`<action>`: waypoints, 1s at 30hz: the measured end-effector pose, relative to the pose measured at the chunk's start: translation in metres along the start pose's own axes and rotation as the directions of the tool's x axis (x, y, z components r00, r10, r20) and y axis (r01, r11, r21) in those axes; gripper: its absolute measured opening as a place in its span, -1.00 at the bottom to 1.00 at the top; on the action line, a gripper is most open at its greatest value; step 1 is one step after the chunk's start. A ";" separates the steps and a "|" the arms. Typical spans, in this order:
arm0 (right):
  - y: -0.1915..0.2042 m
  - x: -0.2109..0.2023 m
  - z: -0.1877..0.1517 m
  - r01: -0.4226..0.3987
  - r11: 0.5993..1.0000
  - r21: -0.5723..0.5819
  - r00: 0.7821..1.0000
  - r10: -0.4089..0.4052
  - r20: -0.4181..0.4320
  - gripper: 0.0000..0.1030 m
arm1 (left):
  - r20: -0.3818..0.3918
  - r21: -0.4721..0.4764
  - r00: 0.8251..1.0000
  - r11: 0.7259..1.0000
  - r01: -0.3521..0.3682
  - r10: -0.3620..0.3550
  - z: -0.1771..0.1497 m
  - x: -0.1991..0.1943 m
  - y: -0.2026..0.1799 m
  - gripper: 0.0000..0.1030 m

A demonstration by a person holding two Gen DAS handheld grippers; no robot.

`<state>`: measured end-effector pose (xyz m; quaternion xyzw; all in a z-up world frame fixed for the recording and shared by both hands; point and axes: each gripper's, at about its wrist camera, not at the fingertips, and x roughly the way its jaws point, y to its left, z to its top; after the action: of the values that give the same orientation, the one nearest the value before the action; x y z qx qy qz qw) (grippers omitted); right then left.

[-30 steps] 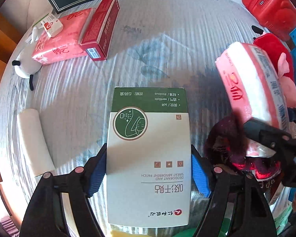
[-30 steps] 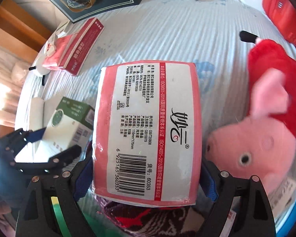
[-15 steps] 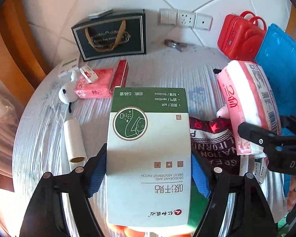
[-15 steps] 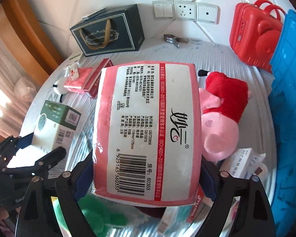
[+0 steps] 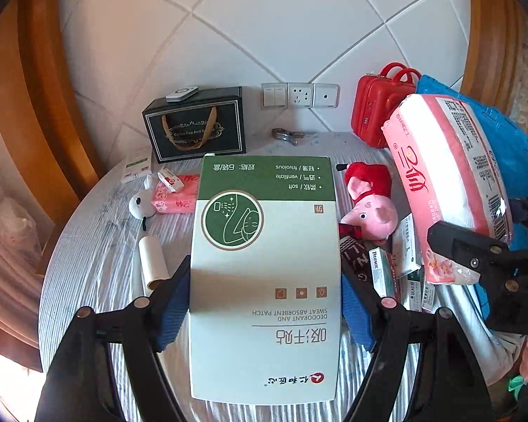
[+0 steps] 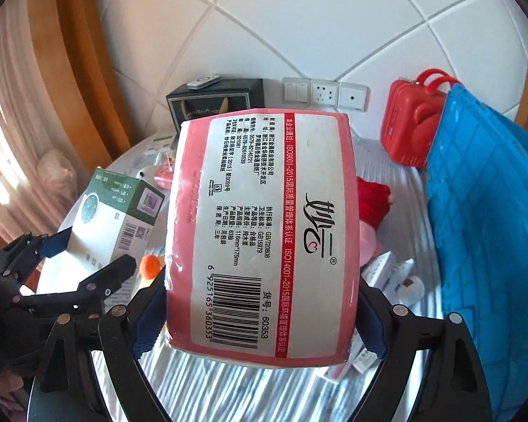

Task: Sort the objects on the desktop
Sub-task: 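Carry the patch box and tissue pack with both tools over the blue bin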

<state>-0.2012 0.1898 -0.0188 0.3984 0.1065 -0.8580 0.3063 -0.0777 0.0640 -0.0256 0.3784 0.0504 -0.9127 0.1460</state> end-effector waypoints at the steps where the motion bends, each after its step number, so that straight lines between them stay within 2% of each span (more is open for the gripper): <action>1: 0.001 -0.009 -0.002 0.015 1.000 -0.004 1.000 -0.015 0.016 0.75 | 0.015 0.005 1.000 1.000 -0.001 0.000 0.000 -0.004 -0.002 0.46; 5: 0.002 -0.037 -0.009 0.082 0.997 -0.009 0.995 -0.081 0.062 0.75 | 0.040 0.004 0.999 1.000 0.029 -0.029 0.001 -0.019 -0.011 0.46; 10: -0.005 -0.069 -0.013 0.127 0.992 0.004 0.985 -0.126 0.114 0.75 | 0.081 0.020 0.996 0.999 0.047 -0.049 0.006 -0.038 -0.031 0.46; 18: -0.039 -0.127 -0.013 0.163 0.986 0.026 0.963 -0.165 0.216 0.75 | 0.161 0.048 0.985 0.997 0.053 -0.060 0.029 -0.058 -0.090 0.46; 25: -0.115 -0.203 -0.019 0.194 0.979 0.057 0.927 -0.202 0.315 0.75 | 0.251 0.088 0.958 0.989 0.122 -0.140 0.066 -0.091 -0.190 0.46; 30: -0.204 -0.258 -0.029 0.277 0.954 0.112 0.891 -0.298 0.341 0.75 | 0.283 0.137 0.937 0.976 0.172 -0.205 0.094 -0.111 -0.282 0.46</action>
<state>-0.1798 0.4766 0.1422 0.2262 0.0813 -0.9542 0.1780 -0.1527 0.3390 0.1140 0.2388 0.0138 -0.9700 0.0426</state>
